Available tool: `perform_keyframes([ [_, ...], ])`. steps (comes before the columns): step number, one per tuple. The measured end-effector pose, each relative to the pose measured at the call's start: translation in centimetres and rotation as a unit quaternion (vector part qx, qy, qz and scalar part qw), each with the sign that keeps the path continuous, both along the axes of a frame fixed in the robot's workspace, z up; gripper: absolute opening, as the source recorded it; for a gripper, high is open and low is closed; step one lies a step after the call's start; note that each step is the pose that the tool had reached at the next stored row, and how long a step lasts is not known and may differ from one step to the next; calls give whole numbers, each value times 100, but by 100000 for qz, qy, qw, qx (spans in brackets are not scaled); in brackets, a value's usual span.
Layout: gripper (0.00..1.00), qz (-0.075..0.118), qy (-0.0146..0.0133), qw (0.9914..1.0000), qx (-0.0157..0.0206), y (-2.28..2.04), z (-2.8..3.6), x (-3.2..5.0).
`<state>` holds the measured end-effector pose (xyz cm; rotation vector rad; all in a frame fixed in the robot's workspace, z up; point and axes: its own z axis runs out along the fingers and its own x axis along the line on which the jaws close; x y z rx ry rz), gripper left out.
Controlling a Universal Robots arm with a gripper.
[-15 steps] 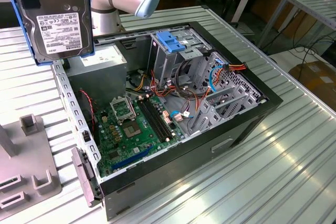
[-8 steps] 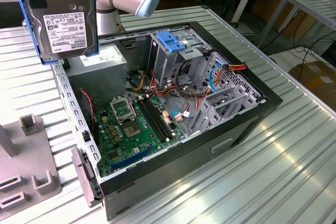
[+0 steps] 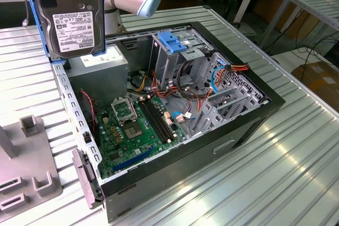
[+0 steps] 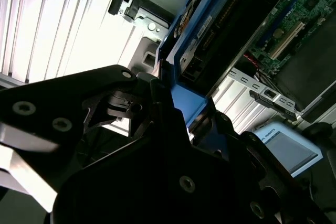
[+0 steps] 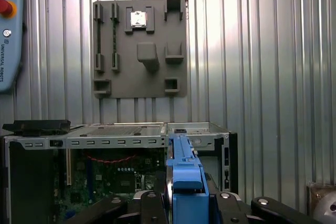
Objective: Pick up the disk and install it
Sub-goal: 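Pick up the disk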
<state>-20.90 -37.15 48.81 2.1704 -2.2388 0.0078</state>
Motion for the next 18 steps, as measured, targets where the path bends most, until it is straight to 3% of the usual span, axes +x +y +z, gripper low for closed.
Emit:
perform_keyframes([
  [5,37,-2,-2,100000,3,0,0,88],
  [18,37,-2,1,100000,2,-2,0,412],
])
